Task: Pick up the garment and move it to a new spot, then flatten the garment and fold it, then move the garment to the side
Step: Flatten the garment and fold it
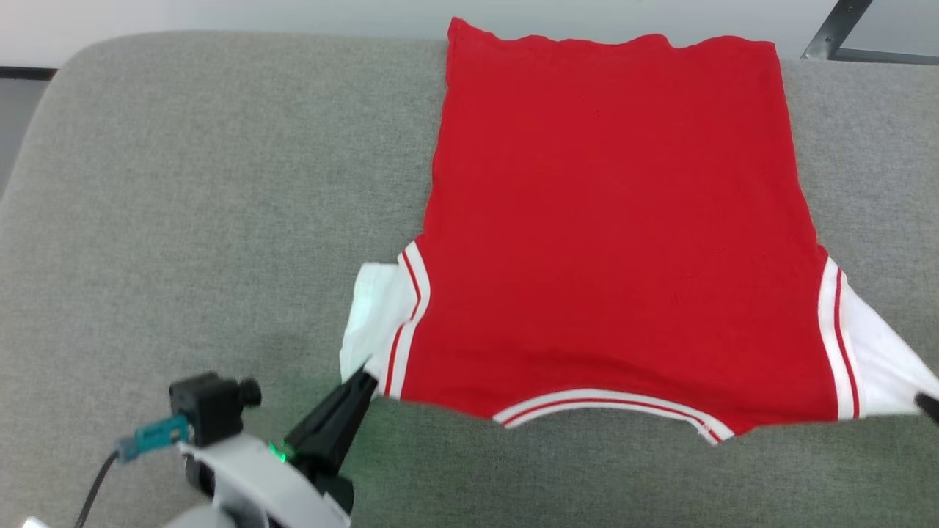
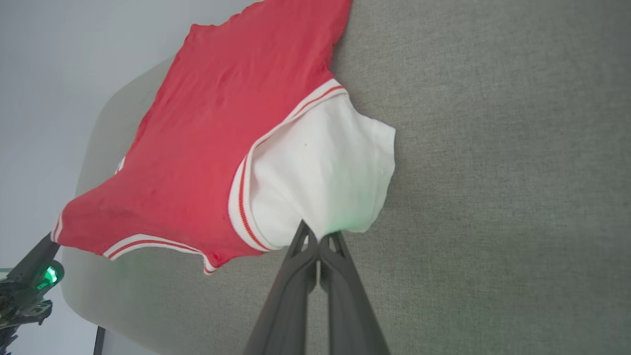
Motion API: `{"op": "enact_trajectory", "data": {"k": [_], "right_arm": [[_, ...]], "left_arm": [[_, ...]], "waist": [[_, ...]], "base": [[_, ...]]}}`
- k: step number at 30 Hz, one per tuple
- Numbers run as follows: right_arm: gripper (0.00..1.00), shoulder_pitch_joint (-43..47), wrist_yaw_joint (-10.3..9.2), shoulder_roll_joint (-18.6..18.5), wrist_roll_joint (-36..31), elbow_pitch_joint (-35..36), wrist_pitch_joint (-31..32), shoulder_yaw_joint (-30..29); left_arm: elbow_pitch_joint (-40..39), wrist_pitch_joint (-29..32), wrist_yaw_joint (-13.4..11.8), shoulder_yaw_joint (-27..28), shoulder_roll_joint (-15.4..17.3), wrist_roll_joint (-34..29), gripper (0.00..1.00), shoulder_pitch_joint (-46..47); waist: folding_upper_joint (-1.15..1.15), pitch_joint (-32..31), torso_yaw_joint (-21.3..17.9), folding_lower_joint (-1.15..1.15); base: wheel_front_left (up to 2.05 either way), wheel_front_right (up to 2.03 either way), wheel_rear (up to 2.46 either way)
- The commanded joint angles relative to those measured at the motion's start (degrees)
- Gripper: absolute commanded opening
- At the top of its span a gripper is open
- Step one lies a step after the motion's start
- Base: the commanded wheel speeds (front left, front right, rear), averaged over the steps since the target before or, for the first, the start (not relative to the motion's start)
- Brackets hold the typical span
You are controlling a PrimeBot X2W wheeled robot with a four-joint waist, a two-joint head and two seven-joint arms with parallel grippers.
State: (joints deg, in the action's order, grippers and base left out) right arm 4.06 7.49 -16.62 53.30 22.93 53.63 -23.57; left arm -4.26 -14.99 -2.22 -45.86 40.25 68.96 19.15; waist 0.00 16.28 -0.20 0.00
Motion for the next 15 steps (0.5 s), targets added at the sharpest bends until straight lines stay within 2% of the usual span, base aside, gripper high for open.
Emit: {"op": "enact_trajectory", "data": {"k": [1,8,12,15], "right_arm": [[0.0,1.64,0.0,0.5,0.48,0.96,0.79,-0.87],[0.0,7.39,0.0,1.41,0.78,4.29,3.55,-2.82],[0.0,7.98,0.0,0.62,-0.95,3.34,3.59,-2.17],[0.0,6.86,0.0,-0.09,-2.46,0.87,3.83,0.24]], "left_arm": [[-1.8,-0.25,-1.11,0.3,1.04,-0.09,0.0,-2.14],[-10.35,0.66,-5.19,-0.86,4.88,-1.27,0.0,-7.27],[-10.49,1.62,-6.41,-1.47,5.17,-2.22,0.0,-6.83],[-8.3,3.15,-6.43,-2.93,4.24,-3.67,0.0,-5.38]], "waist": [[0.0,0.06,0.0,0.0],[0.0,0.36,0.3,0.0],[0.0,0.45,0.32,0.0],[0.0,0.58,0.27,0.0]], "base": [[0.0,0.0,0.0],[0.0,0.0,0.0],[0.0,0.0,0.0],[0.0,0.0,0.0]]}}
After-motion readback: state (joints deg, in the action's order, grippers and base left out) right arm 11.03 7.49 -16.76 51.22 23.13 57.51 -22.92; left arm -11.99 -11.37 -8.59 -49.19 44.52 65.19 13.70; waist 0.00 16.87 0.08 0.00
